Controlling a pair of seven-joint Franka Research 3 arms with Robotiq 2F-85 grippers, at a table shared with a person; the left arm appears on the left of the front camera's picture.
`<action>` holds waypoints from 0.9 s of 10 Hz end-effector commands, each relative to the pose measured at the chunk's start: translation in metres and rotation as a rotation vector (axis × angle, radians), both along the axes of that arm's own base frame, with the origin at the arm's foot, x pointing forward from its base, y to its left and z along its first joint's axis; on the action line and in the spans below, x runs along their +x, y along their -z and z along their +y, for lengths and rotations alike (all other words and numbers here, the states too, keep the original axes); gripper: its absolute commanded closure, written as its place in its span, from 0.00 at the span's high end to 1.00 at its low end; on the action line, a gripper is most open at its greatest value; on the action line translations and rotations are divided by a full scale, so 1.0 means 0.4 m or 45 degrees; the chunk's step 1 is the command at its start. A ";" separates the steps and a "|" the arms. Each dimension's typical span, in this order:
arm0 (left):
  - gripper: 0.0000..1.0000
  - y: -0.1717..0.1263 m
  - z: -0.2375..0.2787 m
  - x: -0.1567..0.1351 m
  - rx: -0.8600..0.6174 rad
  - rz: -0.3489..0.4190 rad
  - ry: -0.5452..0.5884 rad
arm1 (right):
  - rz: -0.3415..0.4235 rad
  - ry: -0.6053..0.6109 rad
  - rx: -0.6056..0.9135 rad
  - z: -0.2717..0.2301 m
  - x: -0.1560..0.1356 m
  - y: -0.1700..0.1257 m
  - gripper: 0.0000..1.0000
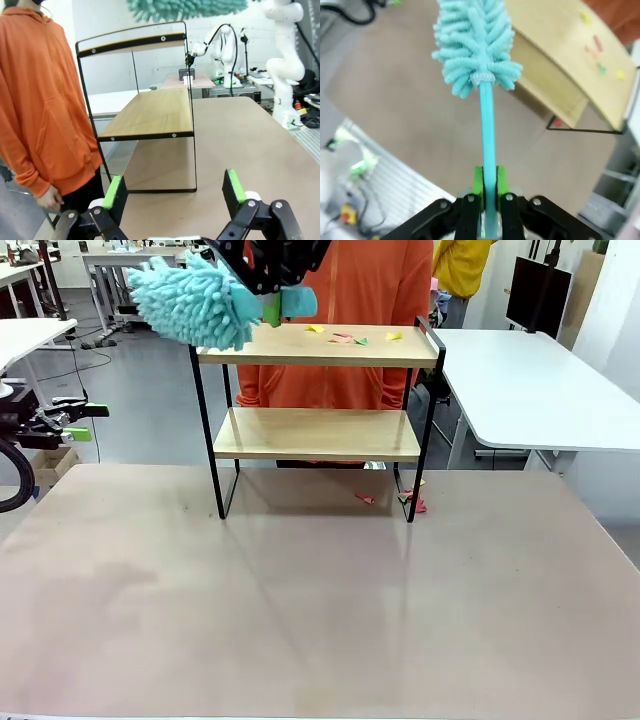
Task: Clean the shelf.
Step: Clean the specific section of the Shelf indicated by the human with the Duster.
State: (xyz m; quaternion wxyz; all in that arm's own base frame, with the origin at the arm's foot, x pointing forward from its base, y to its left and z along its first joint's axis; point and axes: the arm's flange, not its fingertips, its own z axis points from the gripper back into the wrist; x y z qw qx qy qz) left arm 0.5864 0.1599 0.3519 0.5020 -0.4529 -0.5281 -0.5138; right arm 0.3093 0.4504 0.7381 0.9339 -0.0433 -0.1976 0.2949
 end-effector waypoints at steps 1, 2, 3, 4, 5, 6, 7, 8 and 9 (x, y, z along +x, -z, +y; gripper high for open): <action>1.00 -0.005 0.001 -0.002 0.001 -0.004 0.001 | -0.070 0.158 -0.056 0.112 0.024 -0.066 0.13; 1.00 -0.005 0.001 -0.002 0.001 -0.004 0.001 | -0.136 0.217 -0.059 0.127 0.036 -0.073 0.13; 1.00 -0.005 0.001 -0.002 0.001 -0.004 0.001 | -0.173 0.248 -0.037 0.135 0.042 -0.074 0.13; 1.00 -0.005 0.001 -0.002 0.001 -0.004 0.001 | -0.193 0.282 -0.010 0.137 0.049 -0.072 0.13; 1.00 -0.005 0.001 -0.002 0.001 -0.004 0.001 | -0.207 0.329 0.007 0.141 0.059 -0.064 0.13; 1.00 -0.005 0.001 -0.002 0.001 -0.004 0.001 | -0.203 0.372 0.030 0.146 0.071 -0.057 0.13; 1.00 -0.005 0.001 -0.002 0.001 -0.004 0.001 | -0.203 0.392 0.047 0.149 0.083 -0.053 0.13; 1.00 -0.005 0.001 -0.002 0.001 -0.004 0.001 | -0.203 0.413 0.070 0.153 0.094 -0.051 0.13; 1.00 -0.005 0.001 -0.002 0.001 -0.004 0.001 | -0.196 0.435 0.093 0.153 0.107 -0.046 0.13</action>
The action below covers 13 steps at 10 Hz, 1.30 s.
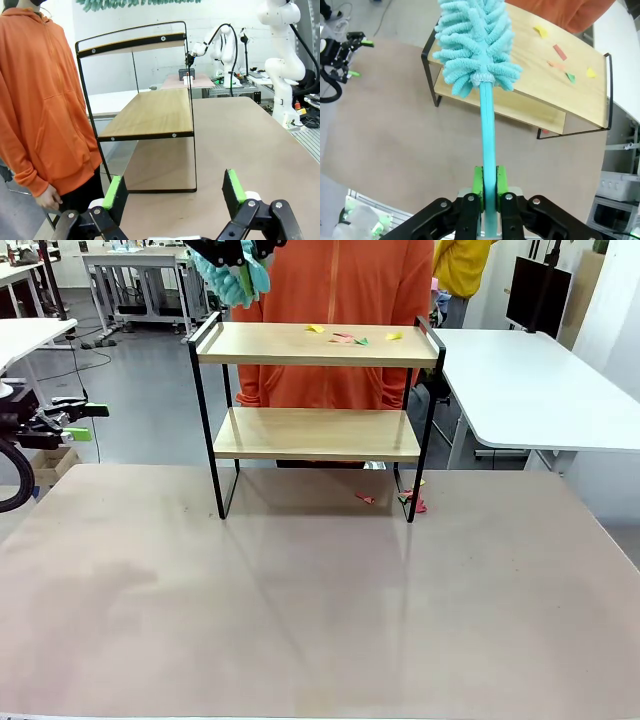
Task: Clean the shelf.
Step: Clean the specific section of the Shelf indicated by the human with the Duster.
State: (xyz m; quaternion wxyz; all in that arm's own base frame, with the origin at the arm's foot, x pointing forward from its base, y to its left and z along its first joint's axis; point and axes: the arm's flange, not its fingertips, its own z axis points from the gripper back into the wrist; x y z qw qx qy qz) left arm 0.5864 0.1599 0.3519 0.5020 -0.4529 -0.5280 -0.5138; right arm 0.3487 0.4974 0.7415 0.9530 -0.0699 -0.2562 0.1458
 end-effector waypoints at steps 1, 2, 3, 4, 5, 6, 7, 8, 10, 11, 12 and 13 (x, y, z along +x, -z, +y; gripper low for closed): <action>1.00 -0.005 0.001 -0.002 0.001 -0.004 0.001 | -0.013 0.074 0.060 0.034 0.022 -0.027 0.13; 1.00 -0.005 0.001 -0.002 0.001 -0.004 0.001 | 0.003 0.098 0.079 0.034 0.028 -0.018 0.13; 1.00 -0.005 0.001 -0.002 0.001 -0.004 0.001 | 0.036 0.102 0.103 0.035 0.034 -0.007 0.13; 1.00 -0.005 0.001 -0.002 0.001 -0.004 0.001 | 0.067 0.108 0.122 0.035 0.040 0.005 0.13; 1.00 -0.005 0.001 -0.002 0.001 -0.004 0.001 | 0.105 0.112 0.136 0.035 0.045 0.020 0.13; 1.00 -0.005 0.001 -0.002 0.001 -0.004 0.001 | 0.142 0.116 0.146 0.034 0.051 0.038 0.13; 1.00 -0.005 0.001 -0.002 0.001 -0.004 0.001 | 0.182 0.121 0.156 0.032 0.056 0.056 0.13; 1.00 -0.005 0.001 -0.002 0.001 -0.004 0.001 | 0.217 0.130 0.164 0.028 0.061 0.073 0.13; 1.00 -0.005 0.001 -0.002 0.001 -0.004 0.001 | 0.283 0.134 0.188 0.020 0.066 0.100 0.13; 1.00 -0.005 0.001 -0.002 0.001 -0.004 0.001 | 0.295 0.140 0.194 0.014 0.065 0.102 0.13; 1.00 -0.005 0.001 -0.002 0.001 -0.004 0.001 | 0.331 0.117 0.195 0.012 0.064 0.098 0.13; 1.00 -0.005 0.001 -0.002 0.001 -0.004 0.001 | 0.269 0.103 0.144 0.027 0.077 0.099 0.13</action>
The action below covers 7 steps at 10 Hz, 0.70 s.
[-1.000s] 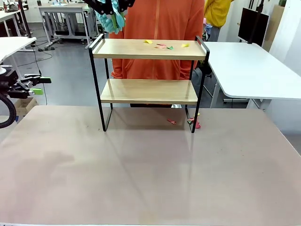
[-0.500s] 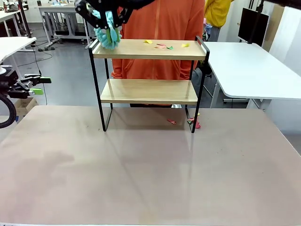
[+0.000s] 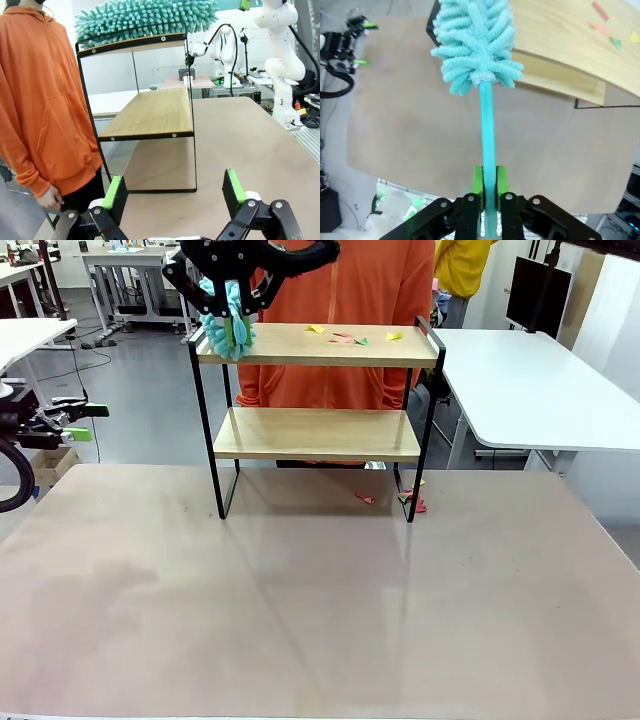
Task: Clean the shelf.
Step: Clean the specific section of the Shelf indicated by the human with the Duster.
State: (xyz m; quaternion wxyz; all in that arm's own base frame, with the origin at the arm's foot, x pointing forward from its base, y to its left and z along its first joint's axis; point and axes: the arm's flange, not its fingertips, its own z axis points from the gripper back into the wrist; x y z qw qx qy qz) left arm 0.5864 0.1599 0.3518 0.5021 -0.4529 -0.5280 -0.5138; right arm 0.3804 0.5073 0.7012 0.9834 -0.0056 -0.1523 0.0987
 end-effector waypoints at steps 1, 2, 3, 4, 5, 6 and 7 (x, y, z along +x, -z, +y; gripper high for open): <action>1.00 -0.006 0.001 -0.002 0.001 -0.004 0.001 | -0.019 0.000 -0.010 0.002 -0.002 -0.001 0.13; 1.00 -0.006 0.001 -0.002 0.001 -0.004 0.001 | -0.019 0.000 -0.010 0.002 -0.002 -0.001 0.13; 1.00 -0.006 0.001 -0.002 0.001 -0.004 0.001 | -0.019 0.000 -0.010 0.002 -0.002 -0.001 0.13; 1.00 -0.006 0.001 -0.002 0.001 -0.004 0.001 | -0.019 0.000 -0.010 0.002 -0.002 -0.001 0.13; 1.00 -0.006 0.001 -0.002 0.001 -0.004 0.001 | -0.003 0.000 -0.003 0.001 0.000 0.001 0.13; 1.00 -0.006 0.001 -0.002 0.001 -0.004 0.001 | 0.007 0.007 -0.003 -0.025 -0.002 0.001 0.13; 1.00 -0.006 0.001 -0.002 0.001 -0.004 0.001 | 0.020 0.042 0.002 -0.055 -0.007 -0.003 0.13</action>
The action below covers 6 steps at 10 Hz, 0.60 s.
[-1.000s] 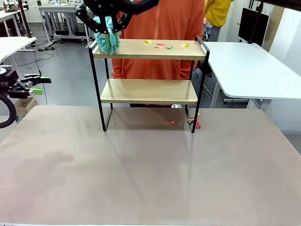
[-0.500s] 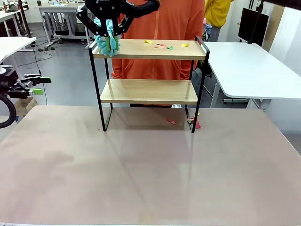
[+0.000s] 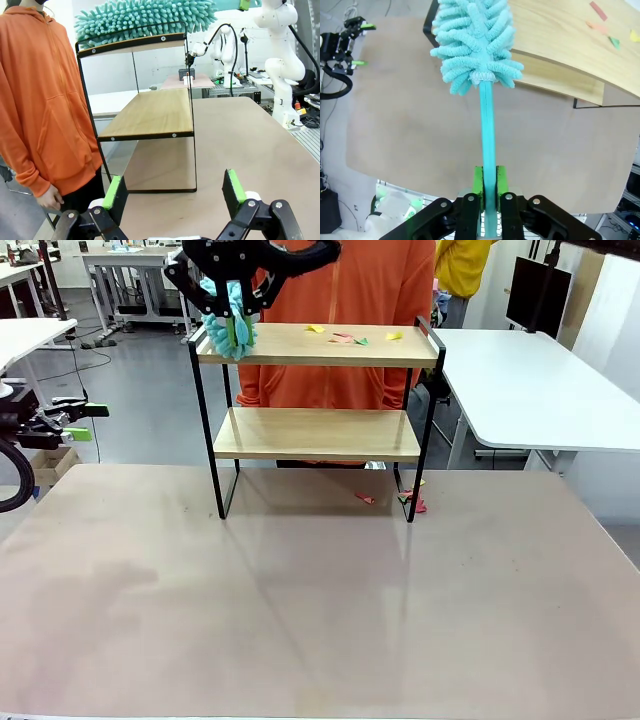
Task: Clean the shelf.
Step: Clean the specific section of the Shelf indicated by the human with the Duster.
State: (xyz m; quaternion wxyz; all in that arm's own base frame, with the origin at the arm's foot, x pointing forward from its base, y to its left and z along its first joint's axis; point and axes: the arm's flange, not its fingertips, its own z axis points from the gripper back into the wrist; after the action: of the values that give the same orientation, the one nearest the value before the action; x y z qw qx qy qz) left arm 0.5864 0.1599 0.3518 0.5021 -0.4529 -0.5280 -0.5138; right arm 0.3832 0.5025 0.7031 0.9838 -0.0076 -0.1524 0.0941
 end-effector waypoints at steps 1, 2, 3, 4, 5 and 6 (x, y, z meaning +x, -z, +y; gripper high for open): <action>1.00 -0.006 0.001 -0.002 0.001 -0.004 0.002 | 0.027 0.061 0.012 -0.068 -0.017 0.005 0.13; 1.00 -0.006 0.001 -0.002 0.001 -0.004 0.002 | 0.038 0.092 0.014 -0.093 -0.019 0.010 0.13; 1.00 -0.006 0.001 -0.002 0.001 -0.004 0.002 | 0.042 0.118 0.016 -0.114 -0.024 0.014 0.13; 1.00 -0.006 0.001 -0.002 0.001 -0.004 0.002 | 0.043 0.145 0.021 -0.139 -0.028 0.014 0.13; 1.00 -0.006 0.001 -0.002 0.001 -0.004 0.002 | 0.055 0.179 0.013 -0.169 -0.031 0.019 0.13; 1.00 -0.006 0.001 -0.002 0.001 -0.004 0.002 | 0.064 0.207 0.008 -0.194 -0.036 0.023 0.13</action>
State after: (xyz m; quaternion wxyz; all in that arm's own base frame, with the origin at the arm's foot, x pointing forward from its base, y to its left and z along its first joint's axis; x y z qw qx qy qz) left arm 0.5864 0.1599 0.3518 0.5021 -0.4530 -0.5280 -0.5138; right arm 0.3853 0.4486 0.7100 0.9902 -0.0238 -0.1318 0.0398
